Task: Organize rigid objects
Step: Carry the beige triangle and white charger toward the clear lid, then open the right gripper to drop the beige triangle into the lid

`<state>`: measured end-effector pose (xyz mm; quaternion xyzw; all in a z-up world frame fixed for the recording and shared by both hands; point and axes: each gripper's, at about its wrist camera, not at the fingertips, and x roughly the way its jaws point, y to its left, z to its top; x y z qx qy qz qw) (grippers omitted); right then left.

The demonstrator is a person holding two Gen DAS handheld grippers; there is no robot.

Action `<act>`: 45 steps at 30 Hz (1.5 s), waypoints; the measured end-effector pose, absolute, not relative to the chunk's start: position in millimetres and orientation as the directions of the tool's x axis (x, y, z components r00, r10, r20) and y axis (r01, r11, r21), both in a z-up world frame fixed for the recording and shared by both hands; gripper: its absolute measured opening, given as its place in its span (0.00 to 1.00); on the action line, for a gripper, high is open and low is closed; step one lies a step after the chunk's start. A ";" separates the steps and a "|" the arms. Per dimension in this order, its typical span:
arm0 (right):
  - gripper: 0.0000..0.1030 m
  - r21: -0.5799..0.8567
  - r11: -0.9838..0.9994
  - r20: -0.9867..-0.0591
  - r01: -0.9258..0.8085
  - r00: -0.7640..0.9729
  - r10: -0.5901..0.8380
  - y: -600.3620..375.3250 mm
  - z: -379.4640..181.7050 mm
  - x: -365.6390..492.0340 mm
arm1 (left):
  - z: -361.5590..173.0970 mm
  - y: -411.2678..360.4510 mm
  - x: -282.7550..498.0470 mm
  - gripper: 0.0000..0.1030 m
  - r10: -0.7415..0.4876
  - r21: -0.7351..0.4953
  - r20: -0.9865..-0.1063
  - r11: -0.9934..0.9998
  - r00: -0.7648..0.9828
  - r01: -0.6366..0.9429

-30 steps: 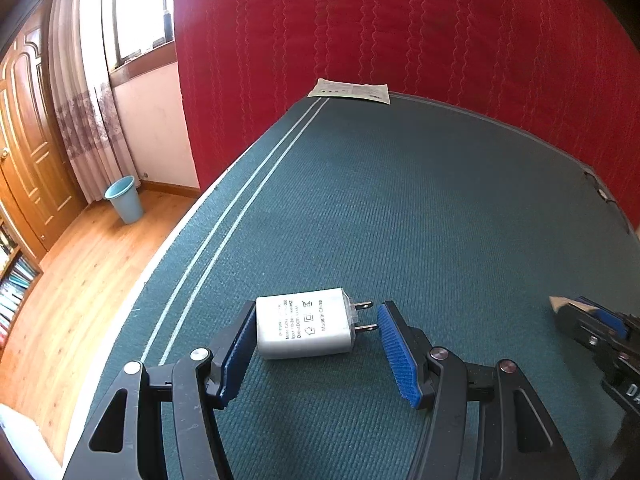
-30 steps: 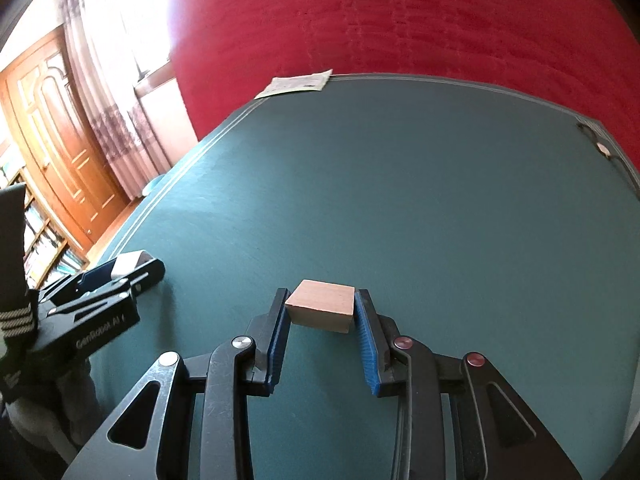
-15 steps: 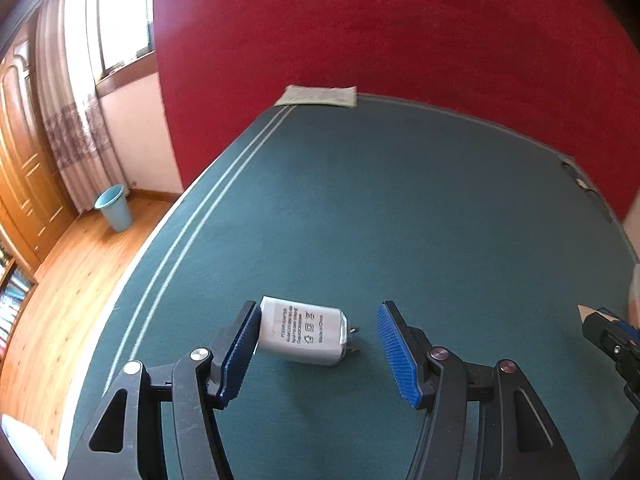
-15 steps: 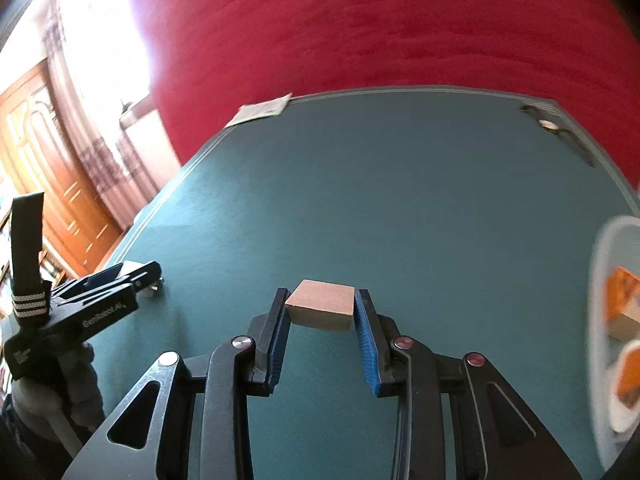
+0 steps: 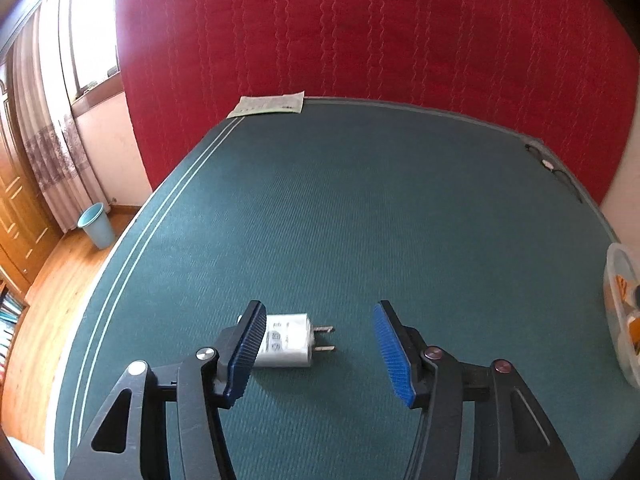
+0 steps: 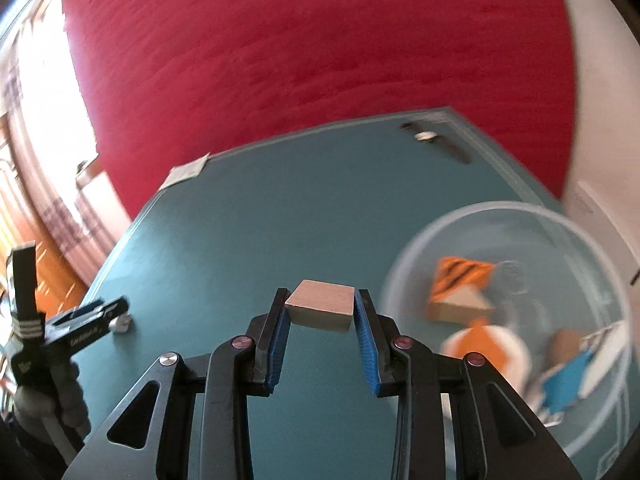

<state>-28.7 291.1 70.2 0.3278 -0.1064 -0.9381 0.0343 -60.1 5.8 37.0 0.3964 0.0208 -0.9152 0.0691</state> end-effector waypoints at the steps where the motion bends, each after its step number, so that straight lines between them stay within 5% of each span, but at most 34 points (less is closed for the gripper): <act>1: 0.32 0.218 -0.976 -0.602 -0.025 -0.790 -0.115 298.3 71.7 -26.7 | 35.8 5.7 -58.9 0.57 -0.115 0.020 -0.730 -0.989 -0.674 0.147; 9: 0.33 0.225 -0.952 -0.577 -0.208 -0.815 0.042 355.5 75.4 -19.7 | 30.0 -5.0 -55.5 0.71 -0.128 0.018 -0.749 -0.985 -0.650 0.173; 12: 0.41 0.238 -0.936 -0.586 -0.260 -0.807 0.075 368.4 71.7 -24.4 | 25.2 -8.2 -54.0 0.73 -0.137 0.024 -0.758 -0.983 -0.638 0.183; 22: 0.45 0.214 -0.939 -0.597 -0.270 -0.797 0.093 371.5 65.9 -26.5 | 13.9 -10.2 -61.9 0.80 -0.130 0.019 -0.789 -0.982 -0.601 0.187; 28: 0.45 0.211 -0.943 -0.599 -0.257 -0.796 0.083 369.2 63.2 -22.9 | 10.6 -10.9 -66.5 0.78 -0.153 0.037 -0.786 -0.979 -0.598 0.202; 32: 0.45 0.212 -0.943 -0.602 -0.255 -0.794 0.079 368.2 61.4 -22.8 | 13.2 -8.5 -67.0 0.59 -0.144 0.039 -0.781 -0.982 -0.608 0.182; 45: 0.45 0.209 -0.936 -0.606 -0.283 -0.789 0.104 371.3 58.8 -17.5 | 29.5 22.1 -67.3 0.59 -0.091 0.036 -0.764 -0.995 -0.639 0.098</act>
